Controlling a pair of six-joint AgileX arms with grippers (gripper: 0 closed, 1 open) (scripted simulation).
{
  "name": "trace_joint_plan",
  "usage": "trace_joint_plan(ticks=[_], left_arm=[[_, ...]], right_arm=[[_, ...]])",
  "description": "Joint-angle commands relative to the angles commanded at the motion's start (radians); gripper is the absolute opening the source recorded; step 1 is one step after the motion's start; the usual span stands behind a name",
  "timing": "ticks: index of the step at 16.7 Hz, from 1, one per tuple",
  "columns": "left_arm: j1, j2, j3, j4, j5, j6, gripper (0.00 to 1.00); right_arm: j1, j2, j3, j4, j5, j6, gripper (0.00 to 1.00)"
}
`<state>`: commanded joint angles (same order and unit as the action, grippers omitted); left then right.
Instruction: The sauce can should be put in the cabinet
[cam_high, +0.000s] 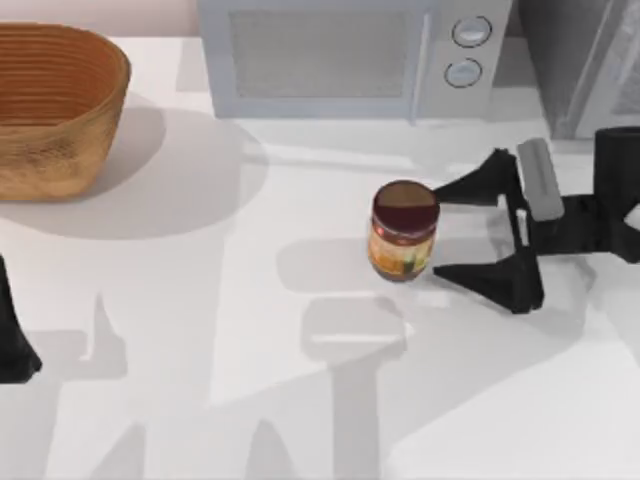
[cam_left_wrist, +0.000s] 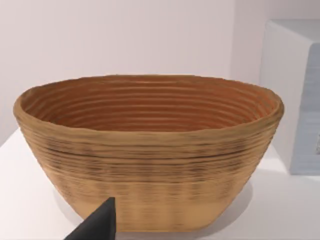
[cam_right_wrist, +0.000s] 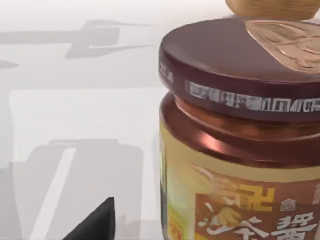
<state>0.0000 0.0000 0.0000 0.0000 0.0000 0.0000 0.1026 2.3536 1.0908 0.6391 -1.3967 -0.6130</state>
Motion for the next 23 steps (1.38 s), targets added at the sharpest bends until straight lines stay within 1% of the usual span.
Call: trace_joint_plan(ticks=[8, 12, 17, 19, 23], left_arm=[[0.0, 0.0, 0.0, 0.0, 0.0, 0.0, 1.0], [0.0, 0.0, 0.0, 0.0, 0.0, 0.0, 1.0], [0.0, 0.0, 0.0, 0.0, 0.0, 0.0, 1.0], [0.0, 0.0, 0.0, 0.0, 0.0, 0.0, 1.0], [0.0, 0.0, 0.0, 0.0, 0.0, 0.0, 1.0]], right_arm=[[0.001, 0.015, 0.007, 0.018, -0.002, 0.009, 1.0], [0.04, 0.05, 0.024, 0.147, 0.029, 0.119, 1.0], [0.123, 0.092, 0.034, 0.328, 0.105, 0.273, 1.0], [0.143, 0.097, 0.034, 0.358, 0.124, 0.298, 1.0], [0.144, 0.097, 0.034, 0.359, 0.124, 0.299, 1.0]])
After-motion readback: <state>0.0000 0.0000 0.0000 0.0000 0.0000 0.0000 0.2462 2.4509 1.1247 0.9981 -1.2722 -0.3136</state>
